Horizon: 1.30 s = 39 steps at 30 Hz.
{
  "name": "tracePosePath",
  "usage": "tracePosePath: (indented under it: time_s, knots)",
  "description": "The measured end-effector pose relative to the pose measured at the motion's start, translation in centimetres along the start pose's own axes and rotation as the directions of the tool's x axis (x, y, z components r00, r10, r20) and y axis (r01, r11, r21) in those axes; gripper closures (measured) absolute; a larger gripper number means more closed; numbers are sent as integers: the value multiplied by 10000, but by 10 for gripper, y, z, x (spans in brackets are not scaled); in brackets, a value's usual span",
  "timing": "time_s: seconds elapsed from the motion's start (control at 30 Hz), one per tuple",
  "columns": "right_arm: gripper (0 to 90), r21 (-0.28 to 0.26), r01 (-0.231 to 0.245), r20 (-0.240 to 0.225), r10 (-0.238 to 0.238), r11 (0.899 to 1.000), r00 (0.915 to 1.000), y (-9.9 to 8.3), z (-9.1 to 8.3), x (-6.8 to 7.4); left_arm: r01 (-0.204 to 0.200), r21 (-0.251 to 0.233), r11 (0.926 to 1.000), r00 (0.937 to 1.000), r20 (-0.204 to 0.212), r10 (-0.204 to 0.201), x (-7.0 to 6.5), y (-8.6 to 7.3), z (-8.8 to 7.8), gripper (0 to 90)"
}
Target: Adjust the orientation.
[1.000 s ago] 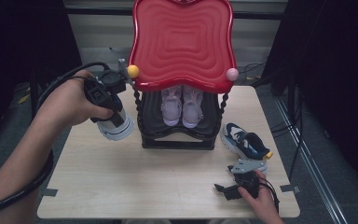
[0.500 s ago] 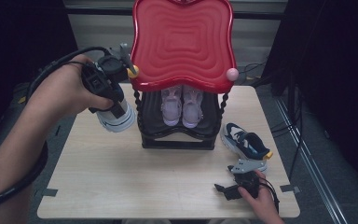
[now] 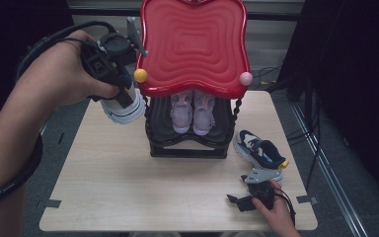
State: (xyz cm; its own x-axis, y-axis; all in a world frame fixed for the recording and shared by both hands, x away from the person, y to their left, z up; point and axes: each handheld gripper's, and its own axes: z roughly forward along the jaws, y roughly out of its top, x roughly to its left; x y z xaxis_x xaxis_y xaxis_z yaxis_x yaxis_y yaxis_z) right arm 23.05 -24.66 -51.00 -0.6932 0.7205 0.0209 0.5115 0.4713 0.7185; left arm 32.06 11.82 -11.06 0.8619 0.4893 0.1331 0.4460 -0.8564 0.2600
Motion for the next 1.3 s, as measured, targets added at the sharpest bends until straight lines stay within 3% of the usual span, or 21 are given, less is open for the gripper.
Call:
tracePosePath:
  time_s: [0.1,0.33,0.4,0.57,0.63,0.73,0.83,0.87,0.97,1.0,1.1,1.23,1.3]
  knots:
    - [108,-17,-3,0,3,10000,10000,0,0,0,-103,-218,9997,9998,-181,100,-3,5,-9,721]
    - [108,-19,-6,-2,6,10000,10000,0,0,0,-869,-430,9953,9944,-633,841,-12,24,-16,721]
    - [108,-19,-3,-2,3,10000,10000,0,0,0,-1270,-344,9913,9897,-713,1243,-13,31,-19,721]
    - [108,-21,-4,-2,4,10000,10000,0,0,0,-1733,-365,9842,9822,-791,1701,-17,46,-21,721]
    - [109,-22,-5,-2,5,10000,10000,0,0,0,-2024,-317,9788,9763,-849,1991,-17,52,-19,721]
    - [109,-17,-8,-5,8,10000,10000,0,0,0,-2185,-367,9751,9725,-902,2146,-16,60,-14,721]
    - [108,-19,-10,-5,10,10000,10000,0,0,0,-2509,-249,9677,9646,-901,2478,-15,70,-9,721]
    - [109,-19,-9,-6,9,10000,10000,0,0,0,-2488,-221,9683,9652,-893,2459,-15,72,-7,721]
    - [108,-2,-38,-5,38,10000,10000,0,0,0,-2812,4,9597,9553,-949,2799,-14,82,-3,721]
    - [108,-3,-34,-4,34,10000,10000,0,0,0,-2750,-51,9614,9570,-970,2733,-14,84,-2,721]
    - [109,-2,-38,-3,38,10000,10000,0,0,0,-3073,71,9516,9457,-1096,3062,-13,92,-1,721]
    - [109,-2,-38,-2,38,10000,10000,0,0,0,-3257,125,9454,9393,-1101,3250,-13,101,1,721]
    - [109,-2,-35,-5,35,10000,10000,0,0,0,-3420,241,9394,9328,-1122,3425,-14,106,2,721]
